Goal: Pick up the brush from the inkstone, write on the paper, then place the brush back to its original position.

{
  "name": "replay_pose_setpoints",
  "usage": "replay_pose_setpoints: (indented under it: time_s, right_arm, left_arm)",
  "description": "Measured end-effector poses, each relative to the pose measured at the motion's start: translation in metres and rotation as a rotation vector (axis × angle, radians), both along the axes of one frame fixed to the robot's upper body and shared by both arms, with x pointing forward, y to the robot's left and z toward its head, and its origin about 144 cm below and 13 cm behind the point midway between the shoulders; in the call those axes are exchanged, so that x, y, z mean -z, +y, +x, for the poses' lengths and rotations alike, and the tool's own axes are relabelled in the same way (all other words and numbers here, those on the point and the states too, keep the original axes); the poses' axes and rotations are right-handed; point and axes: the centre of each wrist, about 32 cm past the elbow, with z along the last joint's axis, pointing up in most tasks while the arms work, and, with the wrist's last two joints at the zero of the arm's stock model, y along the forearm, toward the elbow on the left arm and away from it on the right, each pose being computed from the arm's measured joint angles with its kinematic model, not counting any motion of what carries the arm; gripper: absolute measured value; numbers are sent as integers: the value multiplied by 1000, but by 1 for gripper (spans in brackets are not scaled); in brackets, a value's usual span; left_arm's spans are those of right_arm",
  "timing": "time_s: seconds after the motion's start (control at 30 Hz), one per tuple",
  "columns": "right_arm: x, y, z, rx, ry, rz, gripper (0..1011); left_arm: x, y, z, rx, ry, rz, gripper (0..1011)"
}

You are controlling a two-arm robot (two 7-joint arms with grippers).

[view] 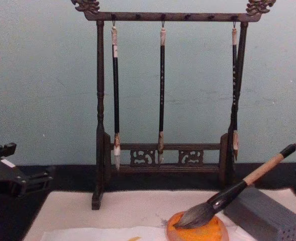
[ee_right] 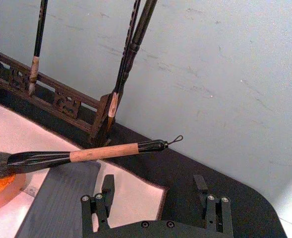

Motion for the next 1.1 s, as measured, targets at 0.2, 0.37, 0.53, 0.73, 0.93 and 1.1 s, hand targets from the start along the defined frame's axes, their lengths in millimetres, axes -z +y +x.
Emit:
replay_pose_setpoints:
  time_s: [0.2, 0.37, 0.53, 0.73, 0.93, 1.1]
  right_arm:
    - [0, 0, 0, 0, 0, 0, 1000]
    - [0, 0, 0, 0, 0, 0, 1000]
    - [0, 0, 0, 0, 0, 0, 1000]
    - [0, 0, 0, 0, 0, 0, 1000]
    - [0, 0, 0, 0, 0, 0, 1000]
    - [0, 0, 0, 0, 0, 0, 1000]
  left_arm:
    - [0, 0, 0, 0, 0, 0, 1001]
    - [0, 0, 0, 0, 0, 0, 1001]
    - [0, 0, 0, 0, 0, 0, 1001]
    - [0, 0, 0, 0, 0, 0, 1001]
    - [0, 0, 0, 0, 0, 0, 1001]
    - [0, 0, 0, 0, 0, 0, 1001]
